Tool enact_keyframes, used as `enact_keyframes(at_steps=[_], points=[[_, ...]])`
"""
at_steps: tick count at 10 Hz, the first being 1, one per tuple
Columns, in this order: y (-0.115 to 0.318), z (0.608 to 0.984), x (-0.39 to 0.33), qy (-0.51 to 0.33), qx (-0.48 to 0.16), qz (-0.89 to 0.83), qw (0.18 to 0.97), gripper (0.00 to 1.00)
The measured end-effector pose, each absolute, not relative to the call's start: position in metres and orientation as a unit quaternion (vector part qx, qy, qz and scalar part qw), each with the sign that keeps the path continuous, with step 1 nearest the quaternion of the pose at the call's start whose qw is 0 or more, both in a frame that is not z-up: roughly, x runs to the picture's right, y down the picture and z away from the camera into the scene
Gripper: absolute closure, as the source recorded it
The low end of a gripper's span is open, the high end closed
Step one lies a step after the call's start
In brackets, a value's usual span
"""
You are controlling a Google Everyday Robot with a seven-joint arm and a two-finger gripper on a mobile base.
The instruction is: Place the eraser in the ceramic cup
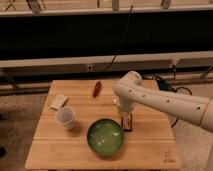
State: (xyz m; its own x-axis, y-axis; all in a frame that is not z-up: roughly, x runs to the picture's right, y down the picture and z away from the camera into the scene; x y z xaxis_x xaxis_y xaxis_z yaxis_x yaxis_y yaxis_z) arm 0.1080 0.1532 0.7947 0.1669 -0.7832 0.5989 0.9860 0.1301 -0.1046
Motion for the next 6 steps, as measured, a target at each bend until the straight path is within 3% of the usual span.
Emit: enact_keyframes(at_steps=[6], points=[[0.166,0.816,0.118,-0.210,-0.252,-0.591,0.737,0.20]])
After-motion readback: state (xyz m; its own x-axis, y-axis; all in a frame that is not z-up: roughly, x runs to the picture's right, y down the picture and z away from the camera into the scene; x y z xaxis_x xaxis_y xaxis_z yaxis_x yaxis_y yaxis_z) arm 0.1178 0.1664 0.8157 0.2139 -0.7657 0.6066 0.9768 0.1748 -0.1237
